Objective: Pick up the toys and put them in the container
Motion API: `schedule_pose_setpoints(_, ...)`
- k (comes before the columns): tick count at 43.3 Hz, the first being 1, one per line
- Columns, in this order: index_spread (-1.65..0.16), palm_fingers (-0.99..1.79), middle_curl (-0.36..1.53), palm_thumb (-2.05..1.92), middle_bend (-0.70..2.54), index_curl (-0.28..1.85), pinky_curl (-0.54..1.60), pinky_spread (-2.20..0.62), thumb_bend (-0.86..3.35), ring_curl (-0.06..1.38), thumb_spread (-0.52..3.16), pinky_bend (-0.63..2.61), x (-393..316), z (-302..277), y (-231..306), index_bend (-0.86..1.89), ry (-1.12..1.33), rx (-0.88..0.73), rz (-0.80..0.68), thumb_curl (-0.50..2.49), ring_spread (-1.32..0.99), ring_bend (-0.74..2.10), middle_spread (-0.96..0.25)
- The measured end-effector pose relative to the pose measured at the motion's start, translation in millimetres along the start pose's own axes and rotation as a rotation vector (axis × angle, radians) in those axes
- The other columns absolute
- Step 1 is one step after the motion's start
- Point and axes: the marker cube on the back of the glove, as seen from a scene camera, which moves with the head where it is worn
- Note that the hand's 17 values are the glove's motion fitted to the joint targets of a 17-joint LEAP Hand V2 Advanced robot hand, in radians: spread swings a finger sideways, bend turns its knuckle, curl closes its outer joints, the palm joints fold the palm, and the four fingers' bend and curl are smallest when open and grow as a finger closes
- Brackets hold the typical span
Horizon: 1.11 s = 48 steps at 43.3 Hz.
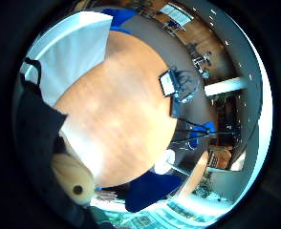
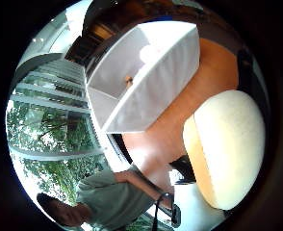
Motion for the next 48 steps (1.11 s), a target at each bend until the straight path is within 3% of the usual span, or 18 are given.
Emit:
schedule_pose_setpoints(3,-0.39,0.99,0.66,0.60,1.09,0.64,0.53,-0.33,0.16,0.73,0.43,1.09,-31,-17,-4,0.83,0.091,0.017,-0.066,0.88,-0.39,1.28,-0.27)
schedule_pose_setpoints(8,-0.40,0.96,0.69,0.60,1.11,0.69,0.54,-0.33,0.15,0.74,0.38,1.11,-94,-35,-1,0.83,0.189,0.023,-0.342,0.91,-0.38,1.30,-0.27)
schedule_pose_setpoints(12,-0.40,0.94,0.71,0.60,1.12,0.73,0.55,-0.33,0.14,0.75,0.35,1.13,-119,-53,-10,0.84,0.263,0.038,-0.429,0.94,-0.38,1.32,-0.26)
schedule_pose_setpoints(23,-0.41,0.91,0.76,0.60,1.14,0.83,0.57,-0.32,0.12,0.76,0.28,1.16,-184,-59,-36,0.84,0.247,0.048,-0.479,1.00,-0.38,1.36,-0.26)
schedule_pose_setpoints(37,-0.42,0.86,0.80,0.60,1.15,0.94,0.58,-0.32,0.10,0.75,0.23,1.18,-265,-16,-70,0.81,0.217,-0.017,-0.500,1.06,-0.36,1.38,-0.25)
schedule_pose_setpoints(48,-0.42,0.71,0.80,0.59,1.07,0.99,0.57,-0.32,0.06,0.73,0.24,1.22,-299,26,-82,0.70,0.286,-0.184,-0.504,1.09,-0.36,1.36,-0.26)
